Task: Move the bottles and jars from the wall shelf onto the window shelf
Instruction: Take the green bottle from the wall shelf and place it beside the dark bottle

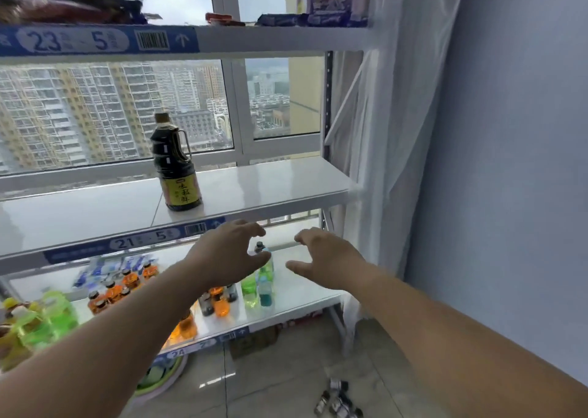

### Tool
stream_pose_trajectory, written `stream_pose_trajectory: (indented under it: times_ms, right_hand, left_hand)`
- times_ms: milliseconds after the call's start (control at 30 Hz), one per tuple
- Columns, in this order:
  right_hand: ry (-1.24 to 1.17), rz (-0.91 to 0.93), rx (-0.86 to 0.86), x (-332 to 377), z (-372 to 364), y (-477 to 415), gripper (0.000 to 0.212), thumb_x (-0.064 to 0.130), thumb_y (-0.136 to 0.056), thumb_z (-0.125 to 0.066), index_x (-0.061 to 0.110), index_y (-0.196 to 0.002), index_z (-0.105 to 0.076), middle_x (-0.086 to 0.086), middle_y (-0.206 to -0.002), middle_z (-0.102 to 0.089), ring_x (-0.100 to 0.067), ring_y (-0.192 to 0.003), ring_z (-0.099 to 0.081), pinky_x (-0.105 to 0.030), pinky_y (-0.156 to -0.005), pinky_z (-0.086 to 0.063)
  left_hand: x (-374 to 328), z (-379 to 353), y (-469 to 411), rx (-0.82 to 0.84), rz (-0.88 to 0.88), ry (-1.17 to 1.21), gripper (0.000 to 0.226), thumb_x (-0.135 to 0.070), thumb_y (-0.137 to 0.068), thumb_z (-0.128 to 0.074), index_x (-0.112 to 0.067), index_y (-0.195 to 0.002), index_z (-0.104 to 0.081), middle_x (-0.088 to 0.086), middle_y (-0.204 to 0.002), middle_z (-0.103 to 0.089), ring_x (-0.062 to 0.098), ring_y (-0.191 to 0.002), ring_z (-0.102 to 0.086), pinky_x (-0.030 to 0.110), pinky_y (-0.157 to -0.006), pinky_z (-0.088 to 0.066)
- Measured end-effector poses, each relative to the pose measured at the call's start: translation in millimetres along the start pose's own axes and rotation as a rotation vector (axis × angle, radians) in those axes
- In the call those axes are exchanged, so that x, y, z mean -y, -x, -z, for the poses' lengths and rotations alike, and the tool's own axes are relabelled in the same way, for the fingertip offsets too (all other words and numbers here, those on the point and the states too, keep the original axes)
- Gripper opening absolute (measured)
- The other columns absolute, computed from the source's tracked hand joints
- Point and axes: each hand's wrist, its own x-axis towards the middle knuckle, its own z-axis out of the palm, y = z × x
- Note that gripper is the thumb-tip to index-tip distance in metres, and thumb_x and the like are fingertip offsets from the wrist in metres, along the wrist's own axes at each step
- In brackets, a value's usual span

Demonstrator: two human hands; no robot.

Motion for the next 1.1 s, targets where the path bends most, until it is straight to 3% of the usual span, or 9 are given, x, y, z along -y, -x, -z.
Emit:
stream_pose_trajectory:
  times_ms: [200,333,533,800,900,1100]
  right_hand:
    - [-0.018,-0.125,-0.016,-10.6,18.0,111.8,0.064,0.062,-0.093,-0.06,0.022,-0.142,-0.05,0.001,-0.139,-0.058,-0.021,-0.123,-0.058,-0.04,-0.098,-0.05]
    - [-0.052,-0.238,-0.007,-10.4,19.8,199.8,0.071,0.062,-0.093,-0.06,0.022,-0.149,-0.045,0.003,-0.149,-0.054,-0.02,-0.13,-0.055,-0.042,-0.103,-0.049]
    - [-0.098,-0.364,-0.018,18.3,20.7,344.3,0.063,0.057,-0.094,-0.064,0.021,-0.144,-0.052,0.001,-0.143,-0.058,-0.019,-0.124,-0.058,-0.037,-0.1,-0.05]
    - [-0.08,-0.475,-0.063,35.3,48.2,491.3,0.066,0.061,-0.094,-0.061,0.025,-0.147,-0.049,0.005,-0.147,-0.055,-0.015,-0.127,-0.057,-0.038,-0.103,-0.049]
    - [-0.068,-0.511,-0.094,33.7,64.0,543.8,0.066,0.061,-0.095,-0.06,0.024,-0.148,-0.048,0.005,-0.145,-0.056,-0.015,-0.127,-0.057,-0.037,-0.102,-0.05]
    - [-0.06,-0.625,-0.159,12.9,99.1,671.2,0.066,0.061,-0.095,-0.059,0.023,-0.148,-0.047,0.002,-0.145,-0.055,-0.017,-0.127,-0.056,-0.037,-0.102,-0.049]
  left_hand:
    - [-60.6,-5.6,54.5,0.002,-0.079,0.053,0.053,-0.062,-0.091,-0.059,-0.037,-0.139,-0.057,-0.013,-0.141,-0.06,0.014,-0.116,-0.063,0.036,-0.095,-0.053]
    - [-98.2,-13.8,111.4,0.033,-0.123,0.088,0.053,-0.061,-0.094,-0.057,-0.038,-0.141,-0.055,-0.014,-0.143,-0.057,0.015,-0.125,-0.059,0.037,-0.101,-0.051]
    - [-150.0,-24.0,218.7,0.144,-0.17,0.141,0.054,-0.057,-0.095,-0.057,-0.033,-0.144,-0.054,-0.011,-0.144,-0.057,0.015,-0.128,-0.057,0.035,-0.103,-0.049]
    - [-229.5,-3.5,314.0,0.166,-0.278,0.137,0.045,-0.055,-0.096,-0.055,-0.034,-0.136,-0.056,-0.01,-0.13,-0.061,0.014,-0.117,-0.06,0.035,-0.095,-0.051]
    - [-267.2,1.8,339.6,0.16,-0.318,0.149,0.046,-0.056,-0.094,-0.056,-0.036,-0.136,-0.057,-0.012,-0.135,-0.06,0.014,-0.121,-0.059,0.035,-0.099,-0.05]
    - [-373.4,1.7,395.6,0.165,-0.45,0.181,0.043,-0.052,-0.095,-0.058,-0.032,-0.133,-0.06,-0.012,-0.133,-0.061,0.013,-0.12,-0.06,0.029,-0.09,-0.045]
